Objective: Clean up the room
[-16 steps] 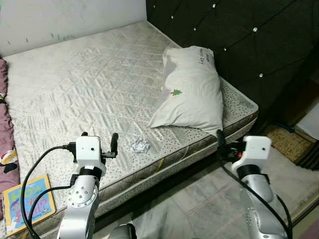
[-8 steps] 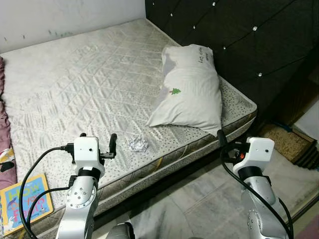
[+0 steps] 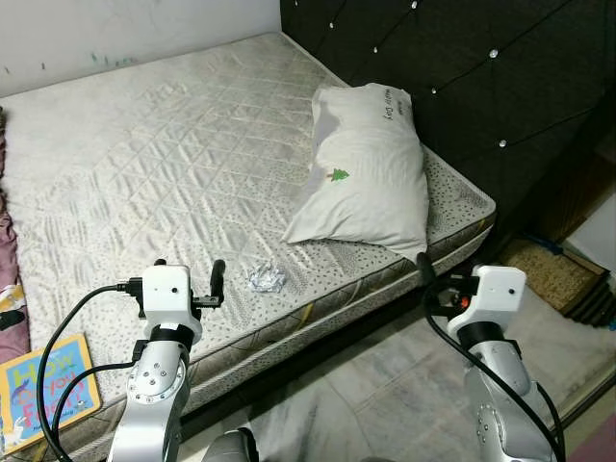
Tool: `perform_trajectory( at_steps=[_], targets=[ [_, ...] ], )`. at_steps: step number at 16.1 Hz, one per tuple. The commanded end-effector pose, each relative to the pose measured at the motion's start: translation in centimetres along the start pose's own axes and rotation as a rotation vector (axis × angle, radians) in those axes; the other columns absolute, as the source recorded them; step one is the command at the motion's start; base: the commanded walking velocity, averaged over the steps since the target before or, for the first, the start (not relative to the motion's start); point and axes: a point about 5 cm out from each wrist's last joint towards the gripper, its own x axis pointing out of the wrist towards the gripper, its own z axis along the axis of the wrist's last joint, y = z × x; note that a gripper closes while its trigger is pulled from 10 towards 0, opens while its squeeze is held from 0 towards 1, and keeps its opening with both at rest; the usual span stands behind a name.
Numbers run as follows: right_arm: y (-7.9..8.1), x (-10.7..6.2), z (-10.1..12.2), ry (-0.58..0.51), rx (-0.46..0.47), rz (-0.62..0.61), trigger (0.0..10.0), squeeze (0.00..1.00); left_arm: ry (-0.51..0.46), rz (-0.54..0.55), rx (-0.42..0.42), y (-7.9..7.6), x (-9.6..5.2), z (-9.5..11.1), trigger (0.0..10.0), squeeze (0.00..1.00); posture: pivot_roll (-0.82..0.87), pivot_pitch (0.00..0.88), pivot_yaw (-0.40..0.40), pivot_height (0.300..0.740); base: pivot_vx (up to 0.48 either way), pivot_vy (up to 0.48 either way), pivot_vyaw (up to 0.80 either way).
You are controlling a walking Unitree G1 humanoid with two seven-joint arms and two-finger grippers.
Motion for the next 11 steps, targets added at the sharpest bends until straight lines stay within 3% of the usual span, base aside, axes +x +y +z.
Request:
perform_trajectory(
  at_steps=[1,3,4,5,6,9,10,11],
  targets=[
    [0.28,-0.09,0.32,-0.013,-0.024,0.024,10.0,0.46,-0.001,0.006,-0.003,0.1,-0.14,0.19,10.0,0.0,-0.01,0.134,0.005,0.74,0.0,0.0,0.79],
    [0.3,-0.07,0.31,-0.014,-0.012,0.018,10.0,0.43,0.0,0.001,-0.005,0.05,-0.1,0.19,10.0,0.0,-0.01,0.133,0.006,0.74,0.0,0.0,0.79],
    [0.13,-0.21,0.2,-0.013,0.001,0.0,10.0,0.0,0.007,0.005,-0.007,0.08,-0.12,0.09,10.0,0.0,-0.01,0.122,0.006,0.74,0.0,0.0,0.0],
    [-0.05,-0.28,0.27,-0.022,0.016,-0.014,0.0,0.0,-0.016,-0.018,-0.044,-0.09,-0.24,0.27,6.4,0.0,-0.01,0.121,0.005,0.74,0.0,0.0,0.0],
    [-0.06,-0.26,0.23,-0.023,0.009,-0.009,0.0,0.0,-0.031,-0.026,-0.032,-0.1,-0.25,0.38,0.0,0.0,-0.01,0.121,0.002,0.74,0.0,0.0,0.0],
    [0.39,0.06,0.47,-0.027,0.017,0.005,0.0,0.0,-0.035,-0.014,-0.021,0.16,0.09,0.72,0.0,0.0,-0.01,0.131,0.009,0.74,0.0,0.0,0.0],
    [0.22,0.0,-0.19,0.005,0.011,-0.017,10.0,0.0,-0.004,0.008,-0.013,0.35,0.32,0.26,10.0,0.0,-0.01,0.132,0.01,0.74,0.0,0.0,0.0],
    [0.29,0.05,0.06,-0.009,0.009,-0.008,10.0,0.0,-0.013,0.004,-0.012,0.34,0.38,0.49,10.0,0.0,-0.01,0.132,0.01,0.74,0.0,0.0,0.0]
  ],
)
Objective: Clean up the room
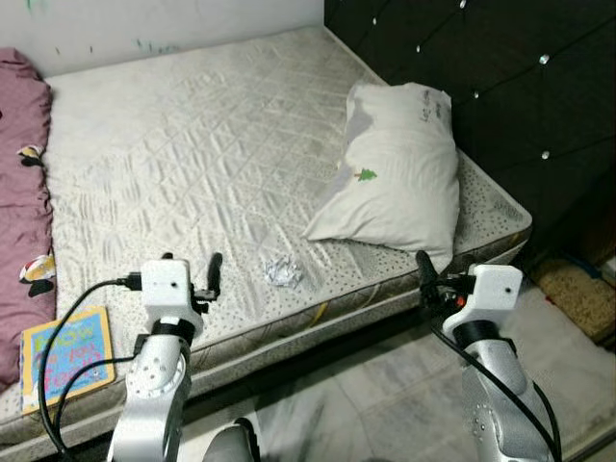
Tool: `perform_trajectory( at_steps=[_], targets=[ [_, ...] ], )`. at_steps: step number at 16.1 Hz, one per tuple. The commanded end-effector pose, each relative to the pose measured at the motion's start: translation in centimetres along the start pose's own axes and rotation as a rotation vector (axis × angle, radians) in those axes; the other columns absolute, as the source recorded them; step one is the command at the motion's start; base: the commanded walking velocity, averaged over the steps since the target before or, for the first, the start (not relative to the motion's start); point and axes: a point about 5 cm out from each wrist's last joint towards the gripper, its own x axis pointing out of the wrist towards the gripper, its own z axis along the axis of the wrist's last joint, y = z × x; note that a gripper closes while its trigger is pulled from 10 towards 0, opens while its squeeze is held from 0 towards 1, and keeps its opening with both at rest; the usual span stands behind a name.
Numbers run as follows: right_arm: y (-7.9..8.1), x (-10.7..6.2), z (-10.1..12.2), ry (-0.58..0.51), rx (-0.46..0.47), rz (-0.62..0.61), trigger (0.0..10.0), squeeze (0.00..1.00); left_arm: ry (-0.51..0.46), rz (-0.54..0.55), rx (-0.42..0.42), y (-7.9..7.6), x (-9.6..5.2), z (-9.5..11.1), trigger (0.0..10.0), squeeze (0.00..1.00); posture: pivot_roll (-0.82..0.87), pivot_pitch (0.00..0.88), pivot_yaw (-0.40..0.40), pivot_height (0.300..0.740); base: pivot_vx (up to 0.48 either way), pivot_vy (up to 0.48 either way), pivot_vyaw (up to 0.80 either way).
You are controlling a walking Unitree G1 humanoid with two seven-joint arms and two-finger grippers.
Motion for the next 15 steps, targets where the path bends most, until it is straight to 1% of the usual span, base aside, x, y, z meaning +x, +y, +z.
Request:
perform_trajectory(
  at_steps=[1,2,3,7,11,15],
  targets=[
    [0.0,-0.01,0.07,-0.008,0.01,-0.006,10.0,0.97,0.009,0.0,0.001,0.25,-0.2,-0.2,10.0,0.0,-0.01,0.132,0.01,0.74,0.0,0.0,0.0],
    [-0.07,0.11,0.09,-0.009,0.014,-0.015,10.0,1.0,0.009,0.001,-0.028,0.25,-0.35,-0.26,10.0,0.86,0.0,0.13,0.008,0.74,0.0,0.0,0.0],
    [-0.04,0.19,0.1,-0.008,0.018,-0.013,10.0,1.0,0.008,-0.001,-0.028,0.25,-0.34,-0.23,10.0,1.0,0.0,0.13,0.008,0.74,0.0,0.0,0.0],
    [0.13,0.19,-0.01,-0.004,0.027,-0.002,10.0,1.0,0.017,0.007,-0.03,0.17,-0.38,-0.31,10.0,1.0,0.0,0.131,0.002,0.74,0.0,0.0,0.0],
    [-0.11,0.35,0.07,-0.007,0.029,-0.008,10.0,1.0,0.033,0.028,-0.017,0.09,0.02,-0.53,10.0,1.0,-0.01,0.123,-0.001,0.74,0.0,0.0,0.0],
    [-0.22,0.45,0.15,-0.007,0.023,-0.006,10.0,1.0,0.028,0.025,-0.01,0.07,0.22,-0.42,10.0,1.0,-0.01,0.122,-0.003,0.74,0.0,0.0,0.0]
  ],
)
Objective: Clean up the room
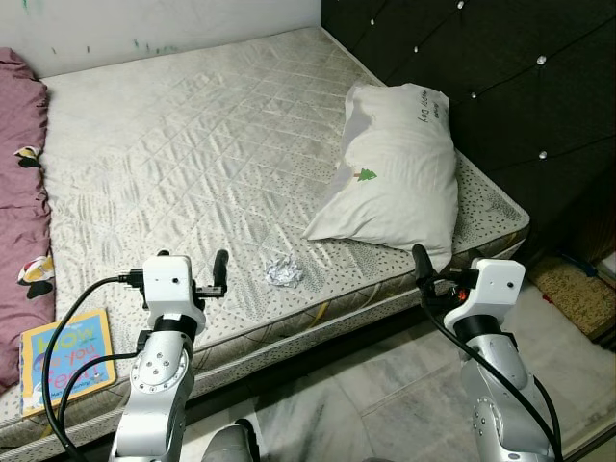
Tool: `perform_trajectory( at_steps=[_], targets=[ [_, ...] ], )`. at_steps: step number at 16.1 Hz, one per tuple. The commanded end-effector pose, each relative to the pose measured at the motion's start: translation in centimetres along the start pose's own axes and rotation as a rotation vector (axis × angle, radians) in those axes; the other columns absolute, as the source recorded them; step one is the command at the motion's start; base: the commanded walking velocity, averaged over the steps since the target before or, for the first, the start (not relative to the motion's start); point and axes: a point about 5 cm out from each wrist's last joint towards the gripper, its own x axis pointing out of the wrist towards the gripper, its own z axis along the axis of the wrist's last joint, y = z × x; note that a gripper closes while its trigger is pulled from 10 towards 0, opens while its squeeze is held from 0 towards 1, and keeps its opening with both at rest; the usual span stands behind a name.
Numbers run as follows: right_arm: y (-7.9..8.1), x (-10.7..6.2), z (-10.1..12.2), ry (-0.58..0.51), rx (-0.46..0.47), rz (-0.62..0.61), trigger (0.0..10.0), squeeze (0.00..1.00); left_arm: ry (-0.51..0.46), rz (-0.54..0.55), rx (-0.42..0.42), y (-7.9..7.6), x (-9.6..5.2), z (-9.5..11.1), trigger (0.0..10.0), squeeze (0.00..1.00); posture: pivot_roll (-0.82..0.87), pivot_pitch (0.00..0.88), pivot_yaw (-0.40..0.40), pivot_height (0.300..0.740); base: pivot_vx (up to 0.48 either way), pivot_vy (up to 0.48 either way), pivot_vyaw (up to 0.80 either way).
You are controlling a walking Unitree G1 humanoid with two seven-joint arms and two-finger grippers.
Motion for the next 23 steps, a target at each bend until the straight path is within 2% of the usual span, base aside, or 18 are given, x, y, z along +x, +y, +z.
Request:
perform_trajectory(
  at_steps=[1,5,6,7,8,16,23],
  targets=[
    [-0.1,0.0,-0.4,0.015,0.008,-0.004,10.0,1.0,0.02,0.007,0.013,0.3,-0.1,-0.3,10.0,1.0,-0.01,0.124,-0.003,0.74,0.0,0.0,0.0],
    [0.1,-0.2,-0.4,0.018,0.011,0.012,10.0,1.0,0.023,0.0,0.008,0.1,-0.3,-0.4,10.0,1.0,-0.01,0.134,-0.006,0.74,0.0,0.0,0.0],
    [0.1,-0.2,-0.4,0.024,0.001,0.008,10.0,1.0,0.028,0.004,0.012,0.1,-0.3,-0.4,10.0,0.41,-0.01,0.136,-0.006,0.74,0.0,0.0,0.0],
    [0.1,-0.2,-0.5,0.034,0.009,0.007,10.0,0.22,0.029,0.003,0.012,0.1,-0.3,-0.4,10.0,0.0,-0.01,0.139,-0.006,0.74,0.0,0.0,0.0],
    [0.1,-0.2,-0.6,0.038,0.032,0.004,10.0,0.0,0.031,-0.008,0.012,0.0,-0.3,-0.4,10.0,0.0,-0.01,0.14,-0.006,0.74,0.0,0.0,0.0],
    [0.4,-0.3,-0.4,0.034,0.002,0.043,10.0,0.0,0.024,-0.044,0.005,-0.5,-0.5,-0.2,10.0,0.0,-0.01,0.149,-0.007,0.74,0.0,0.0,0.0],
    [0.5,-0.4,-0.6,0.043,-0.002,0.043,10.0,0.0,0.024,-0.061,0.007,-0.8,-0.6,-0.2,10.0,0.0,-0.02,0.153,-0.006,0.74,0.0,0.0,0.68]
  ],
)
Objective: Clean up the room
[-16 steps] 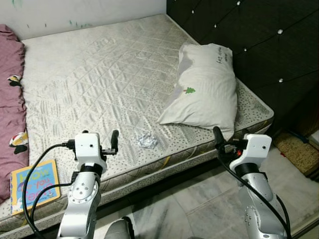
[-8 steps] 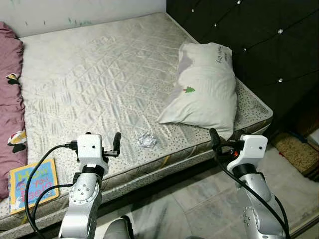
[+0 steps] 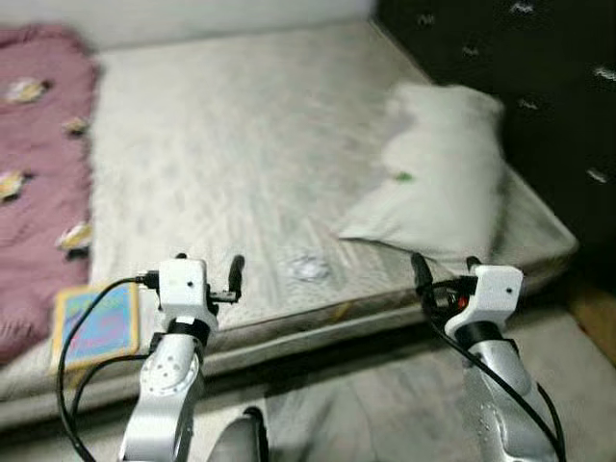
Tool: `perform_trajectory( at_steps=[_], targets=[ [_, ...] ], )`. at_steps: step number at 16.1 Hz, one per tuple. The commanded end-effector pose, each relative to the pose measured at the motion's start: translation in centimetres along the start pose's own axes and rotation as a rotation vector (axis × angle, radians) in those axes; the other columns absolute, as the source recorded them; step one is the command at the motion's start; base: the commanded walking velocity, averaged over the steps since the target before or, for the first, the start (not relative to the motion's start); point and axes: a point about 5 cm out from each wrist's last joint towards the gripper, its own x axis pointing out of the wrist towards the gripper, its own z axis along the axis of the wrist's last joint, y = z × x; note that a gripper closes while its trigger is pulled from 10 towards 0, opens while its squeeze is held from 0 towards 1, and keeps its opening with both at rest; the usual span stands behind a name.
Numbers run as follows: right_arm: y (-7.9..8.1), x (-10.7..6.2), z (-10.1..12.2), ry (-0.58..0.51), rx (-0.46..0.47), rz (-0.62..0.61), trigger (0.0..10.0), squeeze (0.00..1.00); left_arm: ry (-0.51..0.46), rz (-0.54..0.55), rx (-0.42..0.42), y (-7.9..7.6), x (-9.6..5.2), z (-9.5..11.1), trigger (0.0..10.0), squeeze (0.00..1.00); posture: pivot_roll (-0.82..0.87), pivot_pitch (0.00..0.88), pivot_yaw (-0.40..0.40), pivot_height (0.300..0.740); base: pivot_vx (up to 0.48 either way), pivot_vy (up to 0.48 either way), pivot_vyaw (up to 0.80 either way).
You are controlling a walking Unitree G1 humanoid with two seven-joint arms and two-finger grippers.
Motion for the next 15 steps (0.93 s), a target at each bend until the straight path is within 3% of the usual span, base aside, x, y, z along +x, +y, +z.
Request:
perform_trajectory(
  at_steps=[1,5,13,15],
  targets=[
    [0.24,-0.02,0.01,0.005,-0.002,0.011,10.0,0.0,0.008,0.004,0.008,0.31,-0.25,-0.11,10.0,0.0,-0.02,0.154,-0.007,0.74,0.0,0.0,0.8],
    [0.15,-0.07,0.03,0.004,-0.003,0.007,10.0,0.0,0.008,0.003,0.007,0.18,-0.31,-0.1,10.0,0.0,-0.02,0.158,-0.006,0.74,0.0,0.0,0.73],
    [0.03,-0.02,0.05,0.001,0.013,-0.002,10.0,0.0,-0.01,-0.033,-0.001,-0.1,-0.28,0.12,10.0,0.0,-0.02,0.153,-0.003,0.74,0.0,0.0,0.0],
    [0.11,0.0,-0.03,0.0,0.015,-0.004,10.0,0.0,-0.01,-0.037,0.002,0.01,-0.25,0.1,10.0,0.0,-0.02,0.149,0.002,0.74,0.272,0.0,0.0]
  ],
)
